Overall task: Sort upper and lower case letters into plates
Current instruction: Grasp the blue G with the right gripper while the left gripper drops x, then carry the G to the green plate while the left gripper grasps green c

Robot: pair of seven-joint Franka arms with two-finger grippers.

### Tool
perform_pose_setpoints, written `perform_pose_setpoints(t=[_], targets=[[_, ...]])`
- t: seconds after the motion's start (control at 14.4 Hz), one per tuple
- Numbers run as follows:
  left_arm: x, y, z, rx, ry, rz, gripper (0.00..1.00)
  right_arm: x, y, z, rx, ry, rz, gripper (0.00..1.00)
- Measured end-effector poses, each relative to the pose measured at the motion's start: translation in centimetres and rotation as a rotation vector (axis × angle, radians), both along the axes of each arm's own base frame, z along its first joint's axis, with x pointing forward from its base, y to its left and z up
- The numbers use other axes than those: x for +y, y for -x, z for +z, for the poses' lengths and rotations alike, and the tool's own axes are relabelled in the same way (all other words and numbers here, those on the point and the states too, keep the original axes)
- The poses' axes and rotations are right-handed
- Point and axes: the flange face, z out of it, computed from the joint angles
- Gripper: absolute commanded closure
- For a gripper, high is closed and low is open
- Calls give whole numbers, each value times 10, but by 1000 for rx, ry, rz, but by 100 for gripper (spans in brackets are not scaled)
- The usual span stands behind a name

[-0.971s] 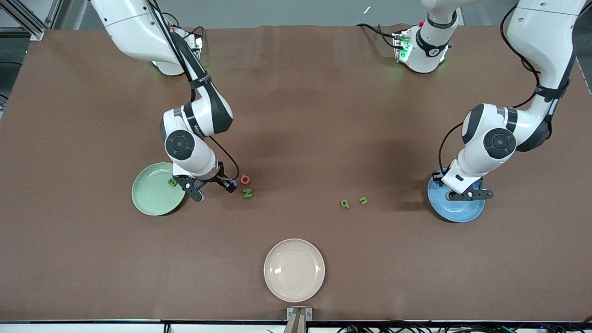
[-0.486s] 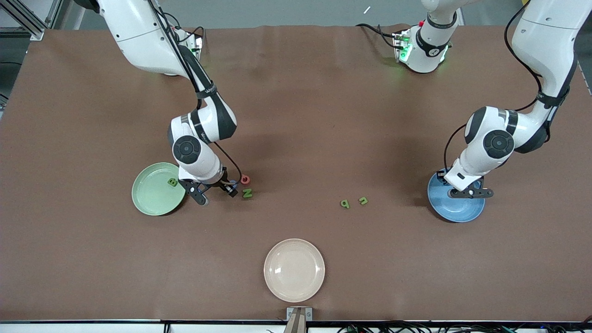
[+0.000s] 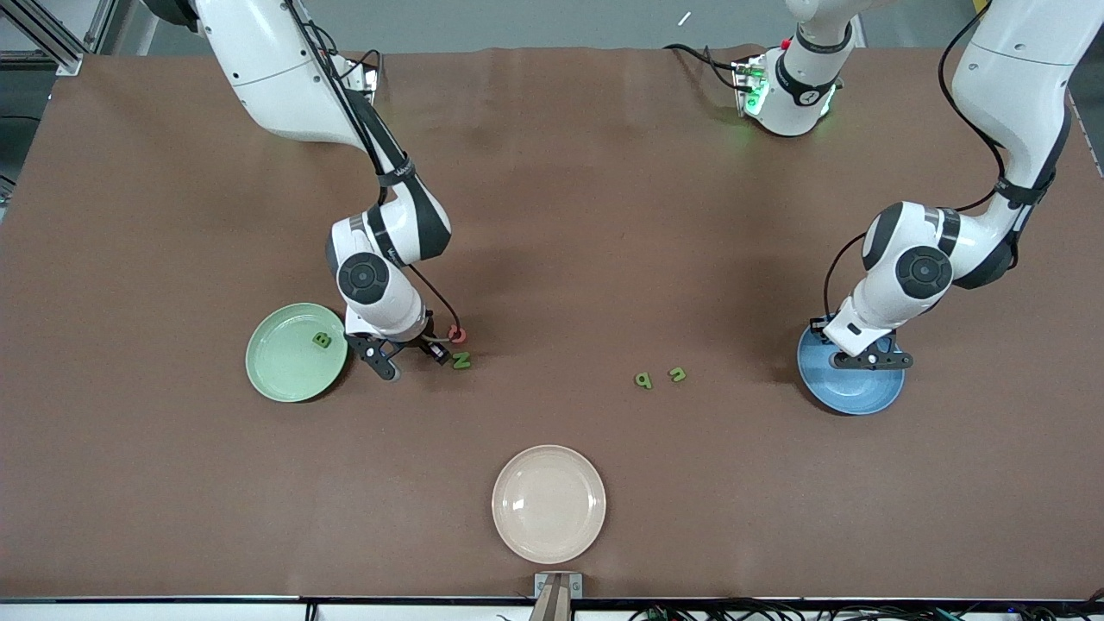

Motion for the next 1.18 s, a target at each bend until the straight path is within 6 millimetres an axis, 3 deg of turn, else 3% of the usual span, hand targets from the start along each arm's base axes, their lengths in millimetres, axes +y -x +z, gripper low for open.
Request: perform_pose_setpoints(t=[0.21, 0.28, 0.55, 0.76, 0.97, 1.18], targets=[[-1, -7, 9, -31, 2, -2, 0, 3, 2, -4, 5, 3, 6, 42], [-3, -12, 19, -51, 2, -7, 0, 3, 3, -5, 5, 4, 6, 47], [-43, -32, 65, -133, 17, -36, 0, 4, 1, -3, -2, 1, 6, 97], [-84, -36, 79, -164, 49, 18, 0, 4, 0, -2, -3, 0, 7, 99], [-139, -35, 78, -176, 88, 86, 0, -2, -4, 1, 0, 6, 21, 99], [-195, -39, 68, -169, 132, 182, 0, -28, -18, 30, 38, 11, 76, 99]])
